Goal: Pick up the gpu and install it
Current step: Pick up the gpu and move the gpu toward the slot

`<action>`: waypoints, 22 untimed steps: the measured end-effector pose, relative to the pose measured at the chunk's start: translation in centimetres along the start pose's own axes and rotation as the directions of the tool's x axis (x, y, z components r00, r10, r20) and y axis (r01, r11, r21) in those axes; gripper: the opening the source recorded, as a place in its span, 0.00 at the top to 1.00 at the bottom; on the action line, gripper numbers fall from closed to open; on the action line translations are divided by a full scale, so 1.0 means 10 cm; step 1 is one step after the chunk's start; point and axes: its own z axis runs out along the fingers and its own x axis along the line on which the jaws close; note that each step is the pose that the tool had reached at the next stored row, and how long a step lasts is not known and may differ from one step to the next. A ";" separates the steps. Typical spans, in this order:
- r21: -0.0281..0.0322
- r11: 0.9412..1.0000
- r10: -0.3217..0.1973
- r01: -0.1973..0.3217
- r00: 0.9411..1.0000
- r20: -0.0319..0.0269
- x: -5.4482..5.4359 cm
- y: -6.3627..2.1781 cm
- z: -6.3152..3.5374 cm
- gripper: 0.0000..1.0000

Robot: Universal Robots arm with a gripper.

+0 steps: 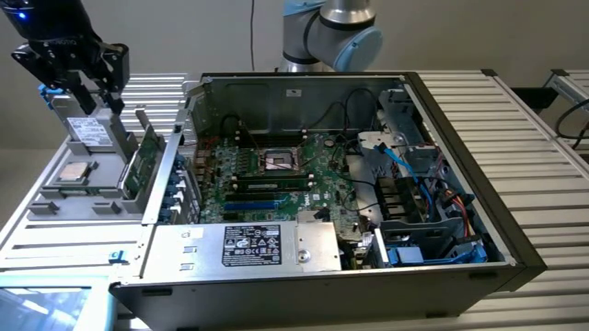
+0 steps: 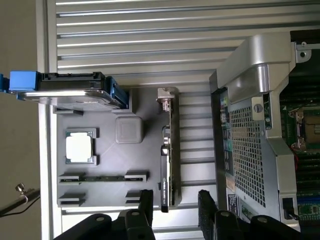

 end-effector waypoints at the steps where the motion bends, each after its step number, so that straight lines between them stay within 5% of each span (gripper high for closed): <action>1: 0.001 1.000 0.000 0.000 1.000 0.000 0.01 0.001 0.018 0.51; 17: 0.003 1.000 -0.002 0.002 1.000 0.000 0.04 0.001 0.310 0.51; 22: -0.006 1.000 -0.002 0.002 1.000 0.000 0.04 0.010 0.401 0.51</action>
